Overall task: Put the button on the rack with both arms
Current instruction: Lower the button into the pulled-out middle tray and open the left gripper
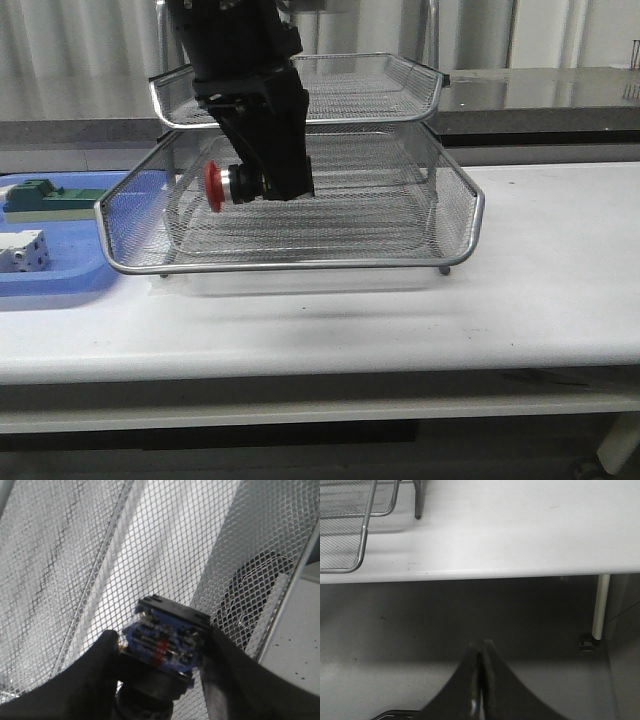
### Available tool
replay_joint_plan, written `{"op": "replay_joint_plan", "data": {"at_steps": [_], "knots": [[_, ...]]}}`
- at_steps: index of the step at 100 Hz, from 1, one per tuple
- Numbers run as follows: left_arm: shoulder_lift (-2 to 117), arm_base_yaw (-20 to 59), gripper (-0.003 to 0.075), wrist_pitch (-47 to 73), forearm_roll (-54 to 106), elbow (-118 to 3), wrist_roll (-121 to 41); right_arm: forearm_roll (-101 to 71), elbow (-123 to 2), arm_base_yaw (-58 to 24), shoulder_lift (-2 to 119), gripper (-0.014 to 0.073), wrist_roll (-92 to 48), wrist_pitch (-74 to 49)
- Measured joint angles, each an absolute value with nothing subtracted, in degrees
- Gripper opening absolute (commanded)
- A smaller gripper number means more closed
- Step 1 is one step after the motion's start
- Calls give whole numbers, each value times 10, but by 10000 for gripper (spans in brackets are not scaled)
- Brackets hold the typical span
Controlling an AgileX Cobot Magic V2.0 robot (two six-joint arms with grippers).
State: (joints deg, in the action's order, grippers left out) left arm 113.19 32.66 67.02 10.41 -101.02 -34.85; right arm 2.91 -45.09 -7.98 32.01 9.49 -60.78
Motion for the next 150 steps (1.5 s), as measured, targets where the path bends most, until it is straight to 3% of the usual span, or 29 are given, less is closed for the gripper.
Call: {"op": "replay_joint_plan", "data": {"at_steps": [15,25,66,92,150], "knots": [[1135,327,418,668,104,-1010,-348,29,-451,-80,320,-67,95,-608],[1135,327,493,665,104,-1010,-348,29,-451,-80,320,-67,95,-608],[1135,327,502,667,104,-1010,-348,29,-451,-80,320,-67,95,-608],[1135,327,601,687,105,-1010,-348,29,-451,-80,320,-67,95,-608],[1122,327,601,704,105,-1047,-338,29,-451,-80,320,-67,95,-608]]}}
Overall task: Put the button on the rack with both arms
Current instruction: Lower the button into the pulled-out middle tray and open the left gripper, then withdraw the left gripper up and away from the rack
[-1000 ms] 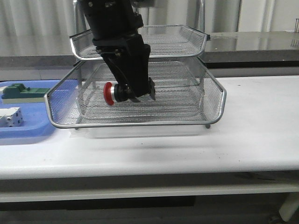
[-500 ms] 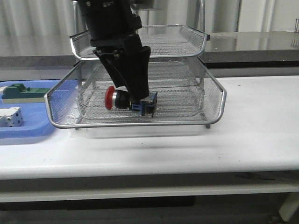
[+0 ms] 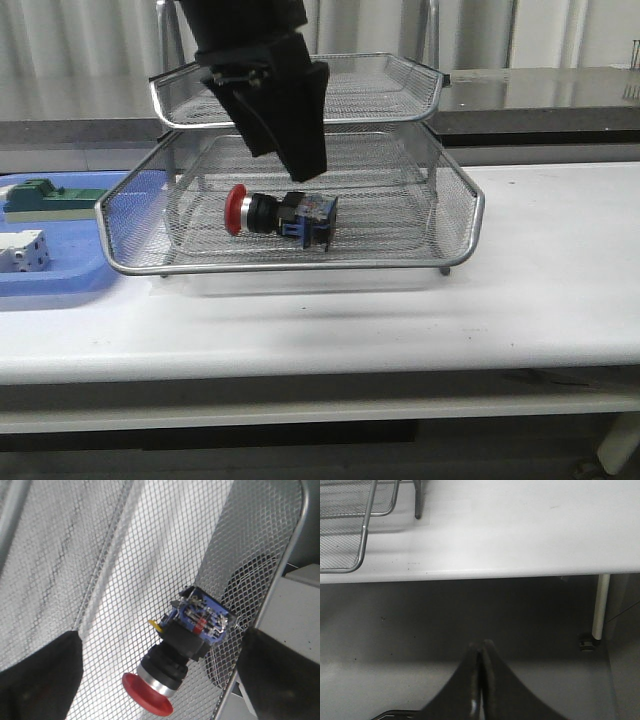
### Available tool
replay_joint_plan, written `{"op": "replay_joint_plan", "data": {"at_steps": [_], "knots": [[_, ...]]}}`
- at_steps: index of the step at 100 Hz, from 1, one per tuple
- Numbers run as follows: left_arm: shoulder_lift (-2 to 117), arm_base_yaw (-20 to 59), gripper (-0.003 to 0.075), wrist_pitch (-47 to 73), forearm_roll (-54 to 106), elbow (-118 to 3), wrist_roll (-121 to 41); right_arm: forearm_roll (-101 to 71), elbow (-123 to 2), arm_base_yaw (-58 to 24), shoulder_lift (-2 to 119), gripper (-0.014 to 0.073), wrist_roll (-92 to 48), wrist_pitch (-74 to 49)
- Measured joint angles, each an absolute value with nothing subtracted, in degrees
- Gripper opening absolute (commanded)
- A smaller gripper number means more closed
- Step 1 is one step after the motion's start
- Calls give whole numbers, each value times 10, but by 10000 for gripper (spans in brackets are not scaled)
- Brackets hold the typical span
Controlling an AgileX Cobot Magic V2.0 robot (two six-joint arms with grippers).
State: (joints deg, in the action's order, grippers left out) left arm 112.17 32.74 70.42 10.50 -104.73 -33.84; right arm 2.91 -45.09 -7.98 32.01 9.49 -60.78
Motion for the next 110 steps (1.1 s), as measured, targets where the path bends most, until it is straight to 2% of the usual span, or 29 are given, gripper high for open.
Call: {"op": "replay_joint_plan", "data": {"at_steps": [38,73,110], "knots": [[1020,304,599,715,106,-1053,-297,29,-451,-80,320,-67,95,-608],[942,201,599,717,105,-1028,-274,29,-451,-80,320,-67,95,-608],[841,70,599,692,116,-885,-272,29,-451,-80,320,-67,95,-608]]}}
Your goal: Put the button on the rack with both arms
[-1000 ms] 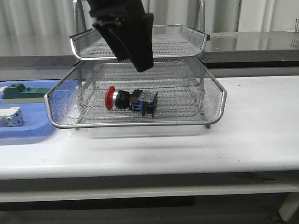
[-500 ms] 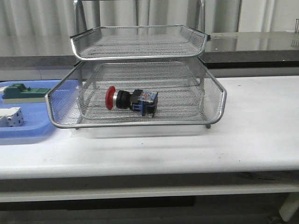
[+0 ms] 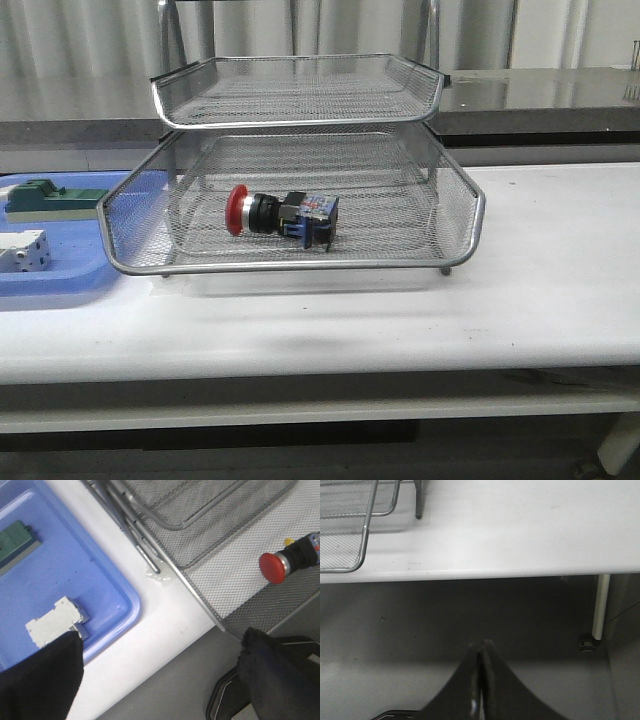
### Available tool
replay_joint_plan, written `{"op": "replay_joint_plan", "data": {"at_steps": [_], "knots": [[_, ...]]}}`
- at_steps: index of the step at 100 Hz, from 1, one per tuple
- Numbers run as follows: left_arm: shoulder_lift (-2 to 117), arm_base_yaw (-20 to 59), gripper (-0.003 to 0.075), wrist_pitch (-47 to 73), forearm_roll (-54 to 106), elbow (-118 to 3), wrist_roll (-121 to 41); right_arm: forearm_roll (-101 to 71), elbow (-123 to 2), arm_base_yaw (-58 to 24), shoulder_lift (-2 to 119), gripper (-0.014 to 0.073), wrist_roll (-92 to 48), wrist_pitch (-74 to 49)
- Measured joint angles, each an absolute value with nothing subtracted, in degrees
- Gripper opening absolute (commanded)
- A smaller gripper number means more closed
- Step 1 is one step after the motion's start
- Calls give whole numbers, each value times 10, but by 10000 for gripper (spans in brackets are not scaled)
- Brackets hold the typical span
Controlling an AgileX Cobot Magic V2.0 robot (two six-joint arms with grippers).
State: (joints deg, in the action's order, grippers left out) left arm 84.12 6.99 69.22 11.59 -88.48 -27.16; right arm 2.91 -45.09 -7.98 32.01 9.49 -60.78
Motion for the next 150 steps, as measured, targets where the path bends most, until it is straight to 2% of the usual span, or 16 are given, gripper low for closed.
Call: {"op": "replay_joint_plan", "data": {"at_steps": [31,82,106,150], "knots": [[701,-2,599,528,148,-688,-270,29,-451,-80,320,-67,95,-608],[444,-8,599,258,230,-374,-269,29,-451,-80,320,-67,95,-608],[323,-8,599,216,238,-288,-268,29,-451,-80,320,-67,95,-608],[162,-8,599,188,284,-204,-268,29,-451,-80,320,-67,95,-608]]}}
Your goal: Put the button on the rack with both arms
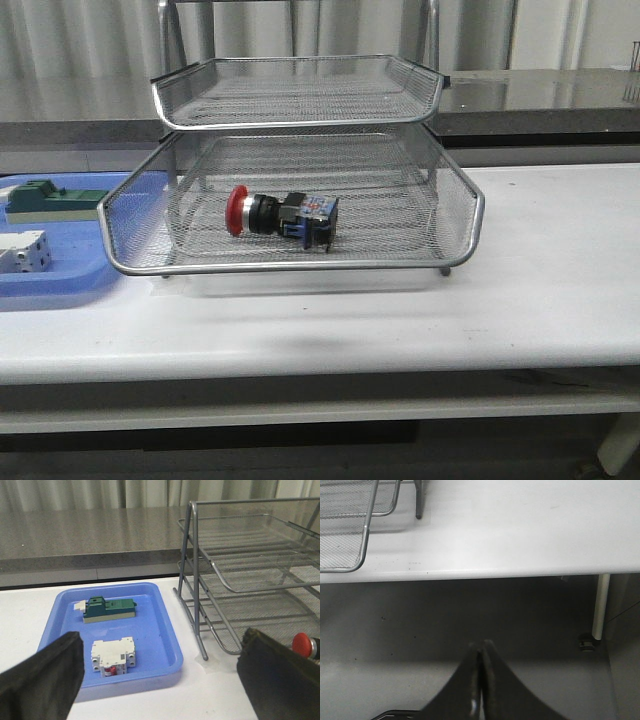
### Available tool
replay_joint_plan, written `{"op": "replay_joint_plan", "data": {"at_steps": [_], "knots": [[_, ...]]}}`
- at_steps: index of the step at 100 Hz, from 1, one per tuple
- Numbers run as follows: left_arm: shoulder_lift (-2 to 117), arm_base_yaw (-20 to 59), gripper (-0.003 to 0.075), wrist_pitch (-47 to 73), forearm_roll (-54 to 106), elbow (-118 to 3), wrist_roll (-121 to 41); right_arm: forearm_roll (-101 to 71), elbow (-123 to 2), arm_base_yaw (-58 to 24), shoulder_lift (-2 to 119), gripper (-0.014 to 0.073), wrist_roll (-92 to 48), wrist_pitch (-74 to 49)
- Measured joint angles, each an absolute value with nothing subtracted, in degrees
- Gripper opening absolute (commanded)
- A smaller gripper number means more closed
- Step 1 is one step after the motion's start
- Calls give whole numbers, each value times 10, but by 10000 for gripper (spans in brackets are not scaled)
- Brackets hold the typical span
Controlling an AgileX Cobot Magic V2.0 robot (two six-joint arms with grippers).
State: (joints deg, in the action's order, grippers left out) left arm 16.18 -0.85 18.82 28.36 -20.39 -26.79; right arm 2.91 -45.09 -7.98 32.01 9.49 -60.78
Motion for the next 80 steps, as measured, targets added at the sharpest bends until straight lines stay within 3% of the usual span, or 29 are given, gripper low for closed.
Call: {"op": "replay_joint_plan", "data": {"at_steps": [31,39,49,80], "knots": [[149,-8,597,141,290,-168,-268,29,-451,-80,320,-67,95,-608],[149,-8,567,138,291,-167,-268,29,-451,-80,320,-67,95,-608],[149,-8,472,130,291,-167,-268,29,-451,-80,320,-67,95,-608],[149,-8,23,125,293,-167,-268,29,-451,-80,320,-67,95,-608]]}}
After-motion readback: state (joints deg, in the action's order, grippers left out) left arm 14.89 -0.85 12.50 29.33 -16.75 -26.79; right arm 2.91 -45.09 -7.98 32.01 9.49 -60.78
